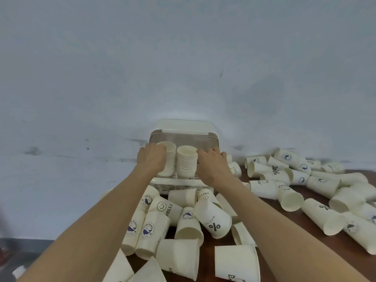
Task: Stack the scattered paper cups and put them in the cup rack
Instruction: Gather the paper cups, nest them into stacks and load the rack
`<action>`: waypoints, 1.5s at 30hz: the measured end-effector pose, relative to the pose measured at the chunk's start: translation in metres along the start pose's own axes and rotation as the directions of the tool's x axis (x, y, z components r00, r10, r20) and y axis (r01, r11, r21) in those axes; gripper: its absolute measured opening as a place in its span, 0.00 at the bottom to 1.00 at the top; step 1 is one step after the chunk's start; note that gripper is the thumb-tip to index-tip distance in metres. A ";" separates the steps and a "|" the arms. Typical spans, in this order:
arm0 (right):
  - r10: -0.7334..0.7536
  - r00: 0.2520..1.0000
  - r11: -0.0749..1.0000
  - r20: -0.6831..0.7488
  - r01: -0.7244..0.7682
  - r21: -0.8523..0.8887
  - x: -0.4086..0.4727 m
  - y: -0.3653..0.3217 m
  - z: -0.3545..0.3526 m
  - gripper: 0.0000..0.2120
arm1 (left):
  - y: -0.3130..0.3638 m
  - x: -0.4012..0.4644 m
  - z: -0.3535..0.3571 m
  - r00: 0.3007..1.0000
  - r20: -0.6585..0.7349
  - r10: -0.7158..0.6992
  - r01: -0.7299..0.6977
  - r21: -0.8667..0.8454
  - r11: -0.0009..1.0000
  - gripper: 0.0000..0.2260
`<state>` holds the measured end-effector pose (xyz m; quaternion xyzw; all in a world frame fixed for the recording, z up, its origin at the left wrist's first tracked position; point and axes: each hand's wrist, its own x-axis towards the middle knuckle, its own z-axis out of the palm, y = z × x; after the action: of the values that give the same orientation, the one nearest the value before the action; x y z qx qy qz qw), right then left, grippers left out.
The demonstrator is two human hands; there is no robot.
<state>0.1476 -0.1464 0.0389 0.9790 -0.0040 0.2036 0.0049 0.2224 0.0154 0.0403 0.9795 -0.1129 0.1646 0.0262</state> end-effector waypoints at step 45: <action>0.081 0.996 0.996 0.029 -0.082 0.032 0.108 0.000 0.084 0.18 | 0.001 0.058 0.070 0.986 -0.168 -0.001 -0.028 -0.168 0.985 0.23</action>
<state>0.2800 -0.1484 0.0051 0.9807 -0.0404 0.1903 -0.0197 0.2979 -0.0044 -0.0065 0.9556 -0.1308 0.2363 0.1180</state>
